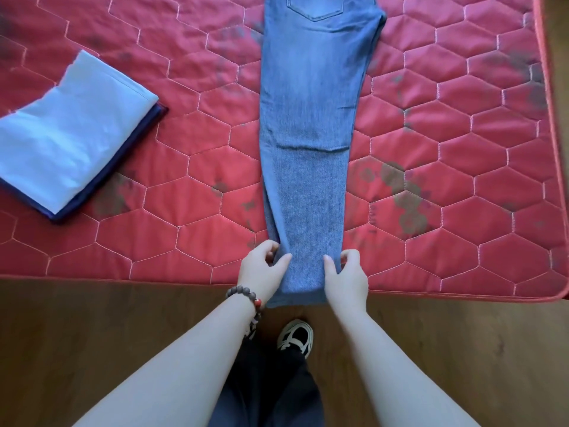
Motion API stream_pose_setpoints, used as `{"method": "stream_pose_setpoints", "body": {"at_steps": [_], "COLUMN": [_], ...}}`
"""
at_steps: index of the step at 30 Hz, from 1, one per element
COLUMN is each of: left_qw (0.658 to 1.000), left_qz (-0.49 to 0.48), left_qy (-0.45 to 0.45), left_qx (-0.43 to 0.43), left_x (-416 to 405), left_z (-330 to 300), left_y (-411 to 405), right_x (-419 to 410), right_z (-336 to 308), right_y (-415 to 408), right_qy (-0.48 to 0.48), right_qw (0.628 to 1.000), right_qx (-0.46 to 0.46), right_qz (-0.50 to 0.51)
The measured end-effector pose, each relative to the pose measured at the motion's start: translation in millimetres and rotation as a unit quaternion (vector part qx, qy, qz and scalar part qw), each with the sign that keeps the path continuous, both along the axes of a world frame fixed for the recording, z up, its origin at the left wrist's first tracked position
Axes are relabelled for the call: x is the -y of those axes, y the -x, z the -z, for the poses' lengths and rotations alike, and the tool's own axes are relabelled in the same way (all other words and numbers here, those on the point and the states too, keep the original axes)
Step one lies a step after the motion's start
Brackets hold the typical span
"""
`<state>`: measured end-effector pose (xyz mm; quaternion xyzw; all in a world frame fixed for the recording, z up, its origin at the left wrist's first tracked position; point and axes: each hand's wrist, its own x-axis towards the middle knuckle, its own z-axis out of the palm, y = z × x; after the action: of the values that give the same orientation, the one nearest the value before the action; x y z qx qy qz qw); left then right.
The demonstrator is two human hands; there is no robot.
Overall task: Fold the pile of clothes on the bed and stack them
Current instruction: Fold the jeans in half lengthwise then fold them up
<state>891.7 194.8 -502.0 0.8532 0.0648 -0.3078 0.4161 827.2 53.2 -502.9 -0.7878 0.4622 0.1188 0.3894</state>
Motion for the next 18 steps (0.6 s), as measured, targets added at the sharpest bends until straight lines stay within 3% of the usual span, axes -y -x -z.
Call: {"method": "stream_pose_setpoints", "body": {"at_steps": [7,10,12,14,18], "left_qw": [0.999,0.999,0.992,0.984,0.965], "left_qz": [-0.025,-0.017,0.005,-0.002,0.027], "left_qy": [0.036,-0.044,-0.125,-0.169,-0.177], "left_qx": [-0.014,0.003,0.013,0.06,0.193], "left_x": [-18,-27,-28,-27,-8], "left_z": [-11,-10,-11,-13,-11], "left_y": [7,17,24,24,-14], "right_x": [5,7,7,5,12], "right_z": [-17,-15,-10,-14,-18], "right_y": [20,34,40,37,-15], "right_qy": [-0.067,-0.055,-0.02,0.069,0.189], "right_qw": [0.996,0.998,0.996,0.994,0.976], "right_qx": [0.058,-0.012,-0.077,-0.083,0.07], "right_qz": [-0.003,-0.025,-0.027,-0.018,-0.076]}}
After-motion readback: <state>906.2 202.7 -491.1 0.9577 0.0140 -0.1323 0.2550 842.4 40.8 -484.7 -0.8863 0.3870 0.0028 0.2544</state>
